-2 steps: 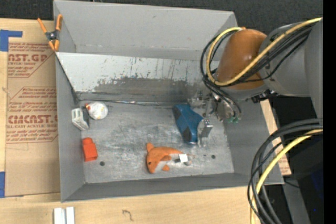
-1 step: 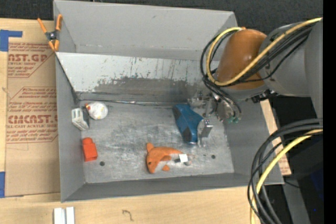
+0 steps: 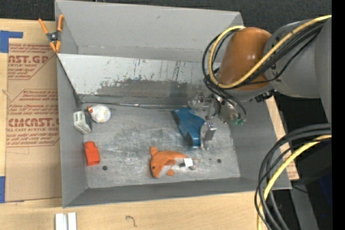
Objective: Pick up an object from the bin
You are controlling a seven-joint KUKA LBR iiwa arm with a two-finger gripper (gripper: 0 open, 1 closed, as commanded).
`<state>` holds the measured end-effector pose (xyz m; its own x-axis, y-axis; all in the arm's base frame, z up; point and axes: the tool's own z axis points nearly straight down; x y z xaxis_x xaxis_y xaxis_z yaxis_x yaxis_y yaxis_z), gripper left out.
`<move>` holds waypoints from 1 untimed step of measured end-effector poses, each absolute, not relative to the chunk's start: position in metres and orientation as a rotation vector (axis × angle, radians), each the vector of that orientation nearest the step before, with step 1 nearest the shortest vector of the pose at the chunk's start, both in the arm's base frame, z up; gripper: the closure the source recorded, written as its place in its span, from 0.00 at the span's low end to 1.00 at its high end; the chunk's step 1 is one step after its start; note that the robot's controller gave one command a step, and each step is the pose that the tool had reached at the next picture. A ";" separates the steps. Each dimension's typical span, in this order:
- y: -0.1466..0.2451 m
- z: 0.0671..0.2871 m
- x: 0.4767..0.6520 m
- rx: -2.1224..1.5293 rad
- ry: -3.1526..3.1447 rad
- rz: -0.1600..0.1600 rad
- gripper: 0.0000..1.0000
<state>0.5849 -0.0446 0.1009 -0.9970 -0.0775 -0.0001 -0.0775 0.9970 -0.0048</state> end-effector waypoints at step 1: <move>-0.035 0.121 0.587 -0.132 3.140 0.002 1.00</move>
Offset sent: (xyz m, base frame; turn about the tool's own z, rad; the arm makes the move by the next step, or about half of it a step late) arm 0.0084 0.0146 0.0093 -0.0275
